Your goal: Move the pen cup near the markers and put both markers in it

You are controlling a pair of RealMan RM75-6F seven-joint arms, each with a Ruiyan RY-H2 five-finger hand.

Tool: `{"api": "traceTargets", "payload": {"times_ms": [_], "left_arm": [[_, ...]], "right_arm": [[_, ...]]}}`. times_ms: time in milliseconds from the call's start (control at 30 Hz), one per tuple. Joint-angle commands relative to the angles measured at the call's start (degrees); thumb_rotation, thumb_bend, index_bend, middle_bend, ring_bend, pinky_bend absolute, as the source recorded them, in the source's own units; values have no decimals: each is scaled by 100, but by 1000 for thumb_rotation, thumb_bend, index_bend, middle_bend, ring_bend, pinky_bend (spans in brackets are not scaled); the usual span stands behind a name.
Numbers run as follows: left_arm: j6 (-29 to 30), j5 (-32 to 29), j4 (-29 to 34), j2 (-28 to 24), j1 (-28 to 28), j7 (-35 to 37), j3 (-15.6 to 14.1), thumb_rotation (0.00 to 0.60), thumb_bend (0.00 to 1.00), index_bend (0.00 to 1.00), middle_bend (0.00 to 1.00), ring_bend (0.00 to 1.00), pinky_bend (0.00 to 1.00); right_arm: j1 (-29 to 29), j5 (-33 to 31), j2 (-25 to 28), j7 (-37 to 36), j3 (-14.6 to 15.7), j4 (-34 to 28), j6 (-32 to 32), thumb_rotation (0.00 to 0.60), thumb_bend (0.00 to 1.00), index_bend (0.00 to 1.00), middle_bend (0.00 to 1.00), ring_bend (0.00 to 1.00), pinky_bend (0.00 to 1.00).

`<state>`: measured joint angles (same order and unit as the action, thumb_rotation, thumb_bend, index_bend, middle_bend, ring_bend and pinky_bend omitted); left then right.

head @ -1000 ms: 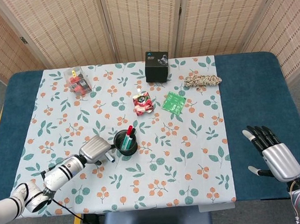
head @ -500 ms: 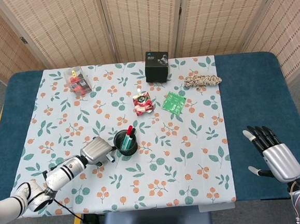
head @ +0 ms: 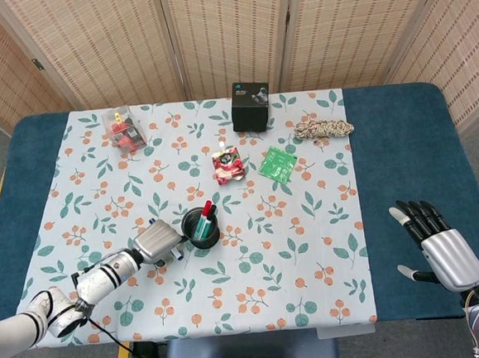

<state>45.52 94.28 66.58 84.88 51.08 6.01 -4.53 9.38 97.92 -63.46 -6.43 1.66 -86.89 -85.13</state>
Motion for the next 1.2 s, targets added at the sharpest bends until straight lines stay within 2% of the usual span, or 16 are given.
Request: {"api": "traceTargets", "payload": {"times_ms": [33,200,367,500,800,1033,1200], "left_arm": [[5,-14,-24,28,-1,8,-3,600,323,547,976,901,903],[67,-23,-71,75,-25,49,-12,600,341,634,997,915,914],[182,-38,70,-21,-58,-51,9,600,352,656,1000,921,924],[265,-162,432,-272,-114,-229,85,600,352,656,1000,922,925],[1038,-678,1969,-1488,-608,-491,405,600,353,655,1000,922,926],[1705,-1433,3389,-2519,-1123,164,882,600,353,649,1000,927,928],[1877,-2050,4085,-2830,-1289,602,1280,600,356,646,1000,929,931]], "right_arm": [[-4,-2,-1,0,-5,0,-12,600,66,0,0,0,0],[-15,14,-2,3,-3,2,-39,600,66,0,0,0,0],[-23,33,-3,18,-3,-2,-64,600,65,0,0,0,0],[-42,53,-3,28,-2,-8,-113,600,66,0,0,0,0],[-49,97,-12,44,11,-16,-132,600,66,0,0,0,0],[-8,84,-33,72,-2,-28,-59,600,66,0,0,0,0],[26,42,-34,35,-29,-20,-11,600,66,0,0,0,0]]}}
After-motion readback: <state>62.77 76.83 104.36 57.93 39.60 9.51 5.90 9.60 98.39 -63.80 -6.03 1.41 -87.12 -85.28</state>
